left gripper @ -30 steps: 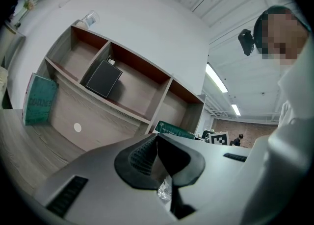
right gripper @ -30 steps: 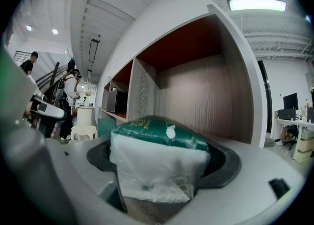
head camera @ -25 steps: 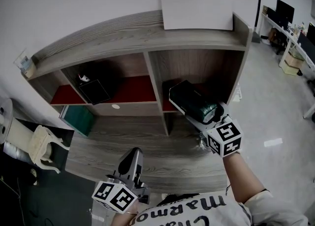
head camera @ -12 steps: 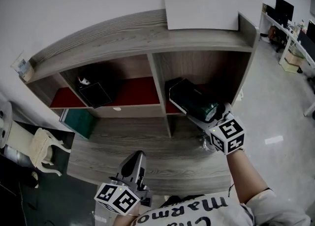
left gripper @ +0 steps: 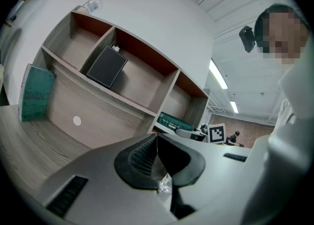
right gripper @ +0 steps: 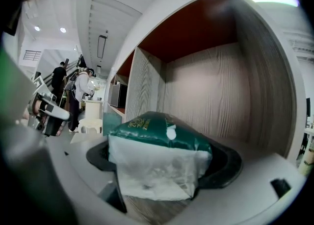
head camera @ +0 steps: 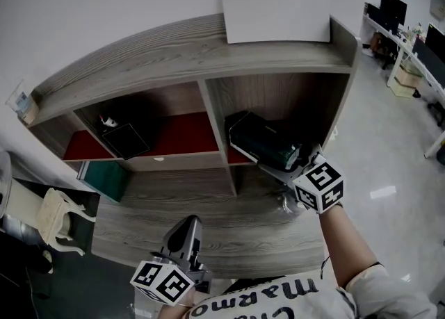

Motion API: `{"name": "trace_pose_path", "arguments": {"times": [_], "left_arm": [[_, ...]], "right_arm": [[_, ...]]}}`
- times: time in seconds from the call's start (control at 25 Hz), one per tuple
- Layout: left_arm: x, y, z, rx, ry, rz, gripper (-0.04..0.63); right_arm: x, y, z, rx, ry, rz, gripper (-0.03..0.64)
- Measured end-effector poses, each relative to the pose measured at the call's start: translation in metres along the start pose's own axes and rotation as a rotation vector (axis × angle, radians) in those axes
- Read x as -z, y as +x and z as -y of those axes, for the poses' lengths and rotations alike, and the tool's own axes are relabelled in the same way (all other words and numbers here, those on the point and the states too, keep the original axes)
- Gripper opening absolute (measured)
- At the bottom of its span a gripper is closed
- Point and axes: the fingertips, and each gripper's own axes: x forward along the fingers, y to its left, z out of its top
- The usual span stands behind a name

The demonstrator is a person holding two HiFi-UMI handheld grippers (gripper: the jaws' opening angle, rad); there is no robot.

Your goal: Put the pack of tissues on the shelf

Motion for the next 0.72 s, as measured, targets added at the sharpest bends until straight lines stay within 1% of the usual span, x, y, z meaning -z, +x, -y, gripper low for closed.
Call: {"name": "trace_pose_path", "arguments": {"times": [0.28, 0.4, 0.72], "left_arm": [[-0.0028, 0.0026, 0.0028, 0.009, 0.011, -0.001, 0.018], [-0.0019, 0.0037, 0.0051, 0.013, 0.013, -0.003, 0.018], [-0.004, 0.0048, 0.0098, 0.023, 0.025, 0.001, 0.018]], "right_arm": [[0.0032, 0.001, 0.0029, 0.024, 0.03, -0.036, 0.466], [0.0047, 0.0, 0.0033, 0.049, 0.031, -0.046, 0.473], [0.0095, -0.0078, 0.0096, 0.107, 0.088, -0.055, 0.474]]}}
